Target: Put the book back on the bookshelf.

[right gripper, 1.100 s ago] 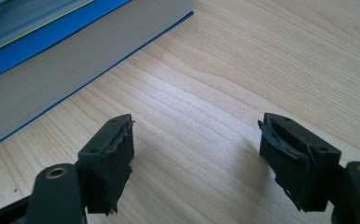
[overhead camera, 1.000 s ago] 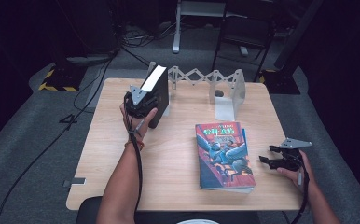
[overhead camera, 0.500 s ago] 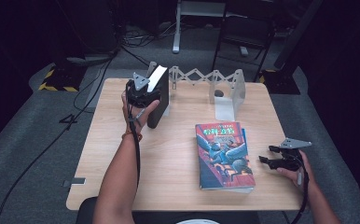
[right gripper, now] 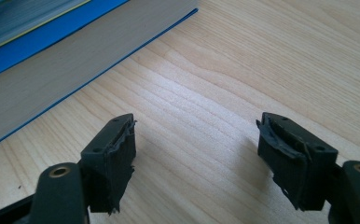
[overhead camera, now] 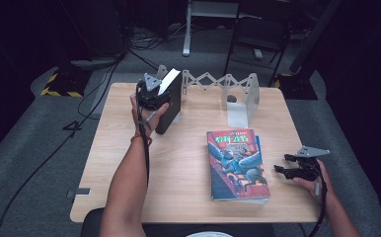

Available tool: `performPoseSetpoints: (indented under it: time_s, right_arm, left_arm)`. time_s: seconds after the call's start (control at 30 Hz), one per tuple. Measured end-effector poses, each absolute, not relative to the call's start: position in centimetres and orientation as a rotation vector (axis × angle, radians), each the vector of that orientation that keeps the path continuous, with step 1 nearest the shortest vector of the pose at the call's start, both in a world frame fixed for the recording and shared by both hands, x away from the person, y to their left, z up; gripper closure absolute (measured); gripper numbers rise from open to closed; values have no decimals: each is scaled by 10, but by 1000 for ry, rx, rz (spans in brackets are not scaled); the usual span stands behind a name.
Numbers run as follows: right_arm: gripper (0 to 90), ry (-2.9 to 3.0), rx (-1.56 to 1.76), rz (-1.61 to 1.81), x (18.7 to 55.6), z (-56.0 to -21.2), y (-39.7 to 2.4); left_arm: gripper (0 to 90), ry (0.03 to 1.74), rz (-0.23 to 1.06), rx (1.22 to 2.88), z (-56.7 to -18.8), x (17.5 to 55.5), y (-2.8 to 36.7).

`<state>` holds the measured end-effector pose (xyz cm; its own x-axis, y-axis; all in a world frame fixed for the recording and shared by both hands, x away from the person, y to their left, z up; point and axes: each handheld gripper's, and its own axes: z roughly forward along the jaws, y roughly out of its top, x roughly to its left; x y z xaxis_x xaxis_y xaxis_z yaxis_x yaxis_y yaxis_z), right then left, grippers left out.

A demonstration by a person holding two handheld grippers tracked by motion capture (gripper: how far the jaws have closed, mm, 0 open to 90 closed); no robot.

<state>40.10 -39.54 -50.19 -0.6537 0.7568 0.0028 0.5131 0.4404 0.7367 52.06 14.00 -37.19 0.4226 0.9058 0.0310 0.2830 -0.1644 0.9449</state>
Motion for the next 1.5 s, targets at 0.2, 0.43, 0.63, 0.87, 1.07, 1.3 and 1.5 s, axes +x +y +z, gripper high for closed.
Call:
performPoseSetpoints:
  time_s: [0.2,0.43,0.63,0.87,1.07,1.3,1.5]
  right_arm:
    - [281,2371,1089,1046,401,-502,-396]
    - [281,2373,1087,1045,401,-502,-396]
    - [281,2374,1087,1047,401,-502,-396]
    - [279,2380,1079,1049,401,-502,-396]
    - [279,2380,1076,1049,401,-502,-396]
    - [276,2386,1067,1046,401,-502,-396]
    - [273,2386,1066,1047,401,-502,-396]
  left_arm:
    - [526,1059,787,1650,-365,531,139]
    - [527,1049,832,1638,-346,546,134]
    - [527,1098,895,1623,-346,557,134]
    - [526,1142,919,1613,-365,562,129]
    - [524,1163,941,1569,-374,563,127]
    - [510,1200,957,1551,-378,563,129]
    - [489,1209,954,1536,-378,561,129]
